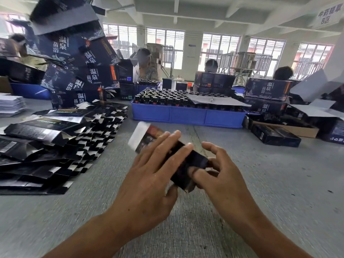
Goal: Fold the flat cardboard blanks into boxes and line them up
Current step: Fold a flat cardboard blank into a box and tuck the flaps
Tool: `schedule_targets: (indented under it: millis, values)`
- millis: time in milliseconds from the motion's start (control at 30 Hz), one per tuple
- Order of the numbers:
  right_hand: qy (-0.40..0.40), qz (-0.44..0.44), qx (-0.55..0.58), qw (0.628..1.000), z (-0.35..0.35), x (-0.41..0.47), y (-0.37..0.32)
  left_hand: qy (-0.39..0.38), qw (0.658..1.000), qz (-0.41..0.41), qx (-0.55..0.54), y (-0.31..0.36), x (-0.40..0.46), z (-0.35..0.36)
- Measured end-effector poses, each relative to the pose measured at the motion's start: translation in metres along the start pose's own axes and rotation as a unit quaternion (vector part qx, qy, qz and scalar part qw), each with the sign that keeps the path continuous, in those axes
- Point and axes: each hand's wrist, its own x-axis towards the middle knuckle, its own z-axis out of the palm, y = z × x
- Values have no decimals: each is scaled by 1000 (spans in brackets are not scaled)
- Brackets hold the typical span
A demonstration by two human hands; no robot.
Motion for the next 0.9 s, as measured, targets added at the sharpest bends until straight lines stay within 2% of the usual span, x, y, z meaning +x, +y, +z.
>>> schedule_targets:
  millis: [133,167,233,300,367,467,667,900]
  values:
    - [-18,50,63,997,-10,5,2,75,980,-161,-94,-4,2,-10]
    - [-37,58,63,996,-11,5,2,75,963,-209,-154,-5,2,-11]
    - [-78,70,45,993,-9,4,2,63,907,-284,-304,-8,4,-12]
    - [-121,76,9,990,-5,2,3,48,850,-301,-429,-10,7,-13]
    - [-148,75,-29,986,0,1,4,44,828,-292,-476,-10,9,-16]
    - [-128,46,-36,990,0,1,4,55,822,-283,-492,-13,7,-18]
    - [-18,-54,107,993,-8,2,0,38,851,-232,-470,-3,2,-11]
    - [-19,-107,105,989,-7,-2,-3,29,877,-207,-432,-3,-1,-8]
